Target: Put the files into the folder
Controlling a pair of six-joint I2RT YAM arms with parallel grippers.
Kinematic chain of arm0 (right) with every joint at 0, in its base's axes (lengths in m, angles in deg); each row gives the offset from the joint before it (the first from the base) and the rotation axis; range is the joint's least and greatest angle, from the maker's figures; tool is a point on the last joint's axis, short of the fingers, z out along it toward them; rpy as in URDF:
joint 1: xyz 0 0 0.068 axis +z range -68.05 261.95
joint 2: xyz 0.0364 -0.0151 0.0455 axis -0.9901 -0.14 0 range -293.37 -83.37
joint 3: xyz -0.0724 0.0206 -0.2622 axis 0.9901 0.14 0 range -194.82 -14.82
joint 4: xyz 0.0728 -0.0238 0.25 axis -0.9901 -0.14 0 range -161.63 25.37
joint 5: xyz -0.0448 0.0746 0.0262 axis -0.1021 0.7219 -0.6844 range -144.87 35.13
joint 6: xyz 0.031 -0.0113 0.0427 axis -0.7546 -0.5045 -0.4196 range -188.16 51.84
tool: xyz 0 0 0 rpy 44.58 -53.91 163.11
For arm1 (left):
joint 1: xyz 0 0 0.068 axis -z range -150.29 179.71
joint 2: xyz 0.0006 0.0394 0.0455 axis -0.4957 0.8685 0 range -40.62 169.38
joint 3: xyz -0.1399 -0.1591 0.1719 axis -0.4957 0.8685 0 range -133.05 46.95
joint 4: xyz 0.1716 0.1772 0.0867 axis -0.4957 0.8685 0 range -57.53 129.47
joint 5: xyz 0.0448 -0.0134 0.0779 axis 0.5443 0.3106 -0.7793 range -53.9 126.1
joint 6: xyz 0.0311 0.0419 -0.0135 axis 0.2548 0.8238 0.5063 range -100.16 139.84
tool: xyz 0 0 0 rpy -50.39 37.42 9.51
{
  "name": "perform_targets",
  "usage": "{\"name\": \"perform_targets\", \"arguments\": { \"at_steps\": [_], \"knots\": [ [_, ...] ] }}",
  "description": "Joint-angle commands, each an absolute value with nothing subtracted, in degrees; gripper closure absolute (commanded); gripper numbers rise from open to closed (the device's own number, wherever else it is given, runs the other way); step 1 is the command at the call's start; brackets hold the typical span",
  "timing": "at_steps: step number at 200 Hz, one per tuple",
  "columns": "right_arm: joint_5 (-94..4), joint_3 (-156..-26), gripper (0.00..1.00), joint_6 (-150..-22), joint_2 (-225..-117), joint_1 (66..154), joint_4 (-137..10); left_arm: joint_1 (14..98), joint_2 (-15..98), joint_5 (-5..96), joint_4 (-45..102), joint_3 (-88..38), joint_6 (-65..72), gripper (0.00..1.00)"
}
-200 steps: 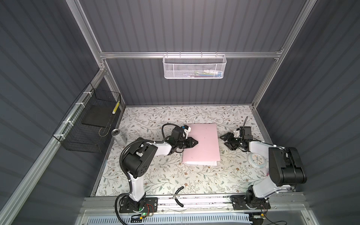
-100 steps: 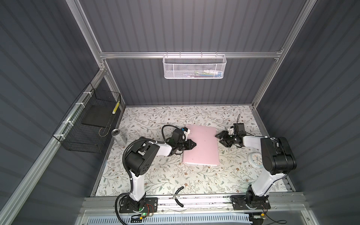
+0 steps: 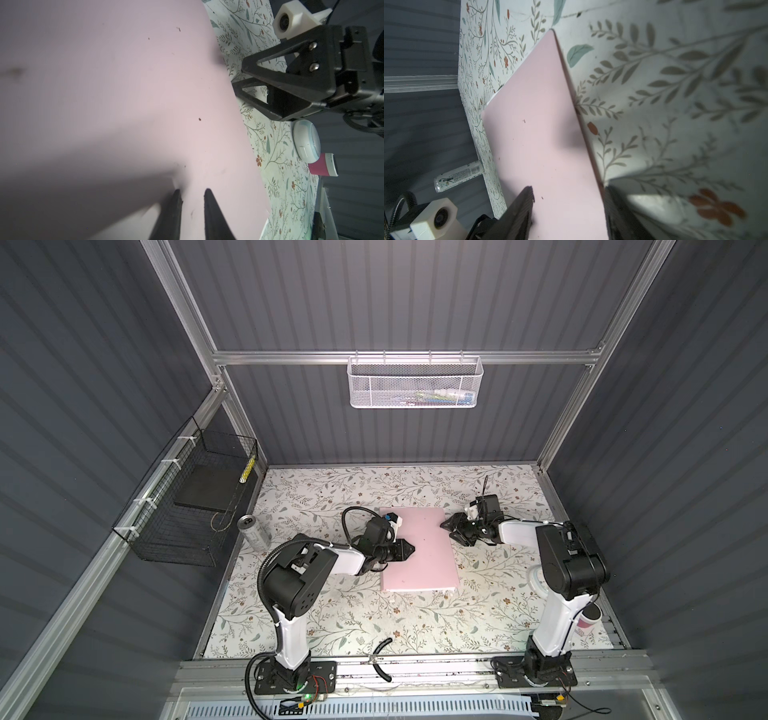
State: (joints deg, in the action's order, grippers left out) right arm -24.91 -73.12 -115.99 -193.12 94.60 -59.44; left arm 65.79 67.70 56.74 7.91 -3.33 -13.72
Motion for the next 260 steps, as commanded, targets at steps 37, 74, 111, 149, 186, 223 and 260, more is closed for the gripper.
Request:
{"name": "perform_targets", "arguments": {
  "at_steps": [37, 74, 111, 149, 186, 223, 260],
  "knots": [
    [-27.2, -71.5, 0.42, -118.6, -191.2, 97.2, -62.7, 66.0, 64.8, 50.6, 13.7, -2.5, -10.4, 0.68],
    [-34.8, -71.4, 0.4, -114.5, -184.2, 97.1, -67.9, 66.0, 60.4, 46.7, 17.1, -3.8, -7.5, 0.6],
    [-44.5, -71.8, 0.36, -106.1, -175.5, 95.0, -74.6, 66.0, 50.3, 35.2, 25.6, -4.8, -2.4, 0.25],
    [-47.4, -68.5, 0.17, -101.0, -165.4, 92.8, -76.6, 66.0, 39.9, 10.4, 27.6, -0.1, 0.6, 0.0],
    [-54.2, -66.6, 0.1, -95.3, -158.8, 92.8, -77.7, 66.0, 35.3, -8.0, 1.5, 14.7, 16.7, 0.0],
    [-56.9, -58.9, 0.05, -90.5, -153.8, 95.3, -68.9, 60.4, 47.7, -16.5, -26.3, 19.9, 33.8, 0.0],
    [-62.6, -47.8, 0.01, -82.8, -147.8, 98.7, -52.3, 53.7, 53.0, -10.6, -30.1, 18.5, 33.2, 0.0]
  ]
}}
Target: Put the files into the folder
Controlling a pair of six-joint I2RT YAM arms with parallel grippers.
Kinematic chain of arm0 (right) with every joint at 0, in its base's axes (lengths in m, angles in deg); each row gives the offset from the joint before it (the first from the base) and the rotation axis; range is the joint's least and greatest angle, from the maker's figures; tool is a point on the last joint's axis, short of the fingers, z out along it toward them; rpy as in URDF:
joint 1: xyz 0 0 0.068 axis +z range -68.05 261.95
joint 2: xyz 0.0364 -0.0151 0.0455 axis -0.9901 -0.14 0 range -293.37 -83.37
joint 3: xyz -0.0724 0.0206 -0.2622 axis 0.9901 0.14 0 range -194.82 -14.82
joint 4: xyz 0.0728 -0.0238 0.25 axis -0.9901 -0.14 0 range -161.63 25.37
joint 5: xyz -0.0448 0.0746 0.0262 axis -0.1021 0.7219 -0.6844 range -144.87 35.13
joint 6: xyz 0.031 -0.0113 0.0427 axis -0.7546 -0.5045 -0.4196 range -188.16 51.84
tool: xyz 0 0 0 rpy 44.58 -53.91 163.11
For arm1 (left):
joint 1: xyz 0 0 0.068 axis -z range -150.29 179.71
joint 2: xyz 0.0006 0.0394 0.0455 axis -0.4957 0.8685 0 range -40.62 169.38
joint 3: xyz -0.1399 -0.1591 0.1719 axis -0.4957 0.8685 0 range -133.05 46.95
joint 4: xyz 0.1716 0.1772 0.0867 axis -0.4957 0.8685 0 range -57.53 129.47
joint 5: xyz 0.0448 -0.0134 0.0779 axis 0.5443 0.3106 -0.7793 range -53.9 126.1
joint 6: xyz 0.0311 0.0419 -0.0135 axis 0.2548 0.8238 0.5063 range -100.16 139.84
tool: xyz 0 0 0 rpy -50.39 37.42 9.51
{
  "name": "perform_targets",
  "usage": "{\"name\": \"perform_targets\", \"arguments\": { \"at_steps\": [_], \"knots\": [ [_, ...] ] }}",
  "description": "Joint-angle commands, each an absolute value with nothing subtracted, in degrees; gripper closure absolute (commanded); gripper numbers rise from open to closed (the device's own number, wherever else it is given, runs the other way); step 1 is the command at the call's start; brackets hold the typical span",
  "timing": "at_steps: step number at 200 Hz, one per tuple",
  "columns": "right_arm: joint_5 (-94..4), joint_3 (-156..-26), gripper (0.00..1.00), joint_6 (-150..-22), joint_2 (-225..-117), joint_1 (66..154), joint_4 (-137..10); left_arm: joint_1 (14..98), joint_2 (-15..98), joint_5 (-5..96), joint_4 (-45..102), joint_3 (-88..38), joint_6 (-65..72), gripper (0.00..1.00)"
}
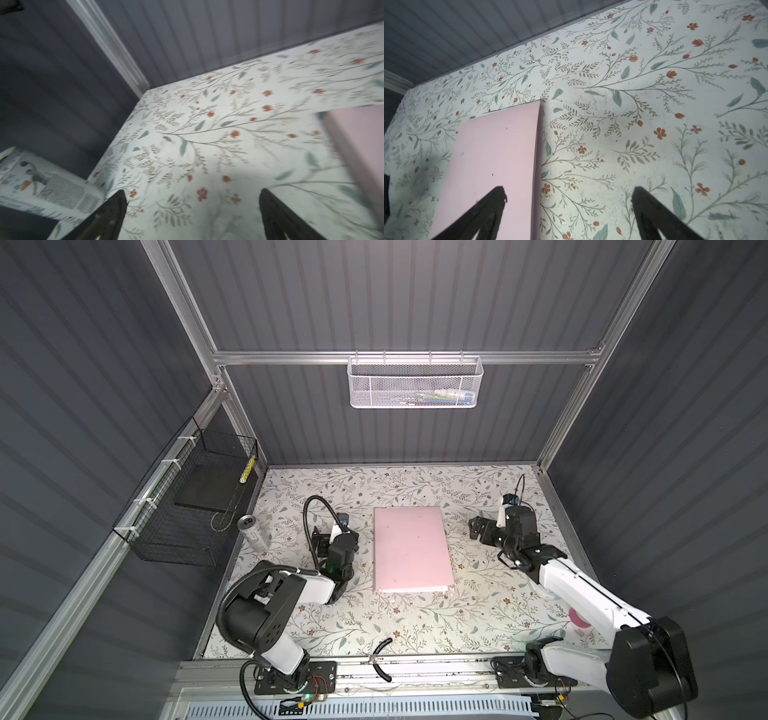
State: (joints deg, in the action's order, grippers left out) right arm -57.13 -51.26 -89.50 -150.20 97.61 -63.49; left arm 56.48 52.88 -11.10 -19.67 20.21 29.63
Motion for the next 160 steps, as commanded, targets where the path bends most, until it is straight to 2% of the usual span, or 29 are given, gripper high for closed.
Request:
{"name": "perform_targets", "arguments": {
  "at_steps": [1, 15, 30, 46, 58, 88, 115, 130, 146, 160],
  "knots": [
    [-62.9, -47.9, 0.01, -82.8, -147.8, 98.7, -52.4, 53.6, 53.0, -10.6, -30.1, 18.5, 33.2, 0.0],
    [-65.3, -49.9, 0.01, -82.1, -147.8, 98.6, -55.9, 52.4, 52.9, -10.7, -28.2, 17.9, 33.9, 0.01],
    [-67.6, -52.3, 0.01, -81.2, -148.3, 98.6, -60.0, 52.4, 48.8, -10.7, -19.2, 17.6, 33.0, 0.0],
    [-68.9, -52.5, 0.01, -80.2, -148.9, 98.0, -59.8, 49.7, 43.3, -2.2, -12.0, 19.8, 27.9, 0.0],
    [-68.5, -52.0, 0.01, -80.0, -150.0, 96.5, -57.6, 46.5, 43.3, 2.5, -13.9, 21.4, 25.2, 0.0],
    [-67.1, -51.7, 0.01, -79.1, -152.9, 88.7, -52.5, 44.7, 47.5, 3.9, -14.7, 21.9, 26.9, 0.0],
    [-66.2, -51.0, 0.01, -78.4, -154.0, 80.8, -48.9, 44.4, 55.2, 5.0, -25.8, 23.0, 27.1, 0.0],
    [-65.9, -48.8, 0.01, -76.3, -155.6, 78.7, -43.2, 43.8, 55.6, 2.4, -25.9, 22.9, 24.6, 0.0],
    [-65.0, -47.3, 0.01, -76.6, -158.5, 77.4, -41.0, 40.7, 55.5, 5.2, -25.5, 23.5, 20.7, 0.0],
    [-61.4, -43.2, 0.01, -75.9, -162.0, 77.1, -31.9, 37.9, 59.1, 9.1, -29.9, 23.3, 20.4, 0.0]
  ]
}}
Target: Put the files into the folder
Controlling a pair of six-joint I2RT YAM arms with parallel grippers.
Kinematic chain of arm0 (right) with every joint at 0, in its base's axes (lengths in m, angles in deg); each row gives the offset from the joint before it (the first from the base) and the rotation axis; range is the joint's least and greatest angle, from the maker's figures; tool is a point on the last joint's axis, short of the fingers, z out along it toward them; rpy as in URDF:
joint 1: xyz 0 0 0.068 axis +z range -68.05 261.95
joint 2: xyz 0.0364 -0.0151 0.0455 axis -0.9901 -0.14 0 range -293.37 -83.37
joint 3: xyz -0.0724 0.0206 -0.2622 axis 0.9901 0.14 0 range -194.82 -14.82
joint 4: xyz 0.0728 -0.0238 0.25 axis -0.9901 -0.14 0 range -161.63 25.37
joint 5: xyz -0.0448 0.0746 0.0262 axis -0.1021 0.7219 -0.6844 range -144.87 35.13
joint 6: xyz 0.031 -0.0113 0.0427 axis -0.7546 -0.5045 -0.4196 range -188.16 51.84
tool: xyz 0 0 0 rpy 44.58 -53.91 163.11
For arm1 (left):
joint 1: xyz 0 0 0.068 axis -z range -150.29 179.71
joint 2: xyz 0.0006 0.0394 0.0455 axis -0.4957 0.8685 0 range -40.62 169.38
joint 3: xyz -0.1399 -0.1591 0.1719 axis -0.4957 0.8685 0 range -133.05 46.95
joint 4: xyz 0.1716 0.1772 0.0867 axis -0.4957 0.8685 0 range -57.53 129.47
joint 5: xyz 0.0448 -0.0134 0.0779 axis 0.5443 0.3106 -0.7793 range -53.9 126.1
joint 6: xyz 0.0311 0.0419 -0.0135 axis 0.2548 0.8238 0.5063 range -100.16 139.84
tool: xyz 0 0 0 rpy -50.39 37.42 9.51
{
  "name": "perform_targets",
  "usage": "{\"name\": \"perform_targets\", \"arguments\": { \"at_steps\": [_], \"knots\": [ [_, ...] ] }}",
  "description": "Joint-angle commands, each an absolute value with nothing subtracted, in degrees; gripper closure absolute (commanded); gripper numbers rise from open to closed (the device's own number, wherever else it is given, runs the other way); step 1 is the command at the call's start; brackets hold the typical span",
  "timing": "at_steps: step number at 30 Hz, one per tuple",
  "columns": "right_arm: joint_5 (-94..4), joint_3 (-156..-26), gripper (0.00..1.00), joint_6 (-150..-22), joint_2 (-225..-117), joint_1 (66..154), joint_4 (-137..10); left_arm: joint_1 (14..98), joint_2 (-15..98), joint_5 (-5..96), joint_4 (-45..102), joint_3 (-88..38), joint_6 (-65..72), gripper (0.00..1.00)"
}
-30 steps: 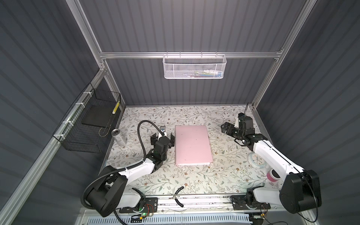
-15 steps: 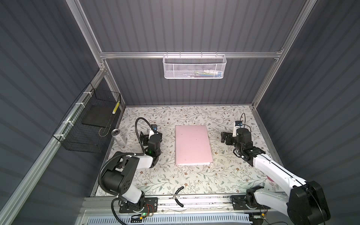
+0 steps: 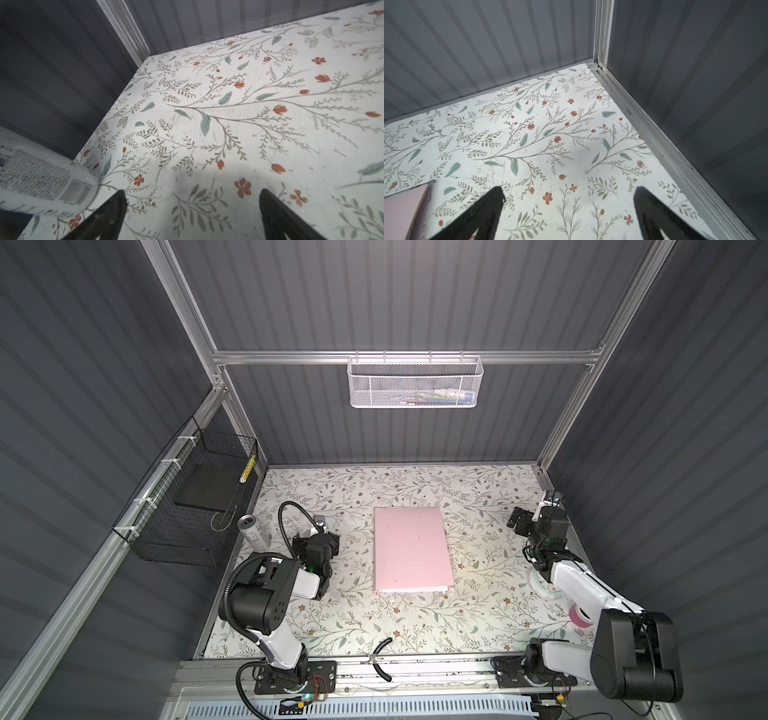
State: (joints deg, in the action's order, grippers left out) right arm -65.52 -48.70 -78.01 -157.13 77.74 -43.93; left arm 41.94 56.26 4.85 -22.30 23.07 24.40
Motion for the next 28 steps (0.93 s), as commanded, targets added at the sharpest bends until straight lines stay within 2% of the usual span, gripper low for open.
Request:
{"name": "perform_targets", "arguments": {
  "at_steps": [1, 2, 4, 5, 6, 7, 9, 11, 13, 28],
  "knots": [
    [-61.2, -42.9, 0.01, -75.7, -162.3, 77.1, -30.7, 37.8, 59.0, 9.3, -28.9, 23.1, 20.1, 0.0],
    [-59.8, -40.2, 0.01, -74.4, -163.7, 77.4, -24.2, 37.7, 57.0, 10.4, -20.1, 20.9, 18.5, 0.0],
    [-56.3, -36.0, 0.01, -72.7, -164.5, 77.7, -15.5, 36.8, 58.5, 11.7, -26.1, 22.1, 19.6, 0.0],
    [-56.6, -33.9, 0.01, -72.8, -165.1, 77.9, -13.0, 36.8, 57.4, 12.2, -23.0, 21.9, 18.8, 0.0],
    [-58.5, -31.2, 0.01, -73.0, -168.0, 78.1, -2.6, 36.8, 57.2, 12.2, -22.4, 21.8, 18.7, 0.0],
    [-58.4, -30.4, 0.01, -73.0, -167.6, 78.1, -1.3, 36.7, 58.3, 12.3, -24.9, 21.8, 19.5, 0.0],
    [-59.4, -33.4, 0.01, -73.7, -165.9, 78.1, -10.7, 36.7, 57.5, 11.3, -21.0, 20.8, 18.5, 0.0],
    [-59.9, -32.3, 0.01, -73.1, -167.4, 78.3, -5.6, 36.7, 57.8, 11.4, -22.4, 21.1, 18.7, 0.0],
    [-59.8, -33.0, 0.01, -73.2, -166.2, 78.3, -9.1, 36.7, 57.8, 11.4, -22.4, 21.1, 18.7, 0.0],
    [-59.0, -32.9, 0.01, -72.3, -166.9, 78.7, -7.8, 36.0, 57.9, 13.2, -20.8, 20.4, 18.3, 0.0]
  ]
}}
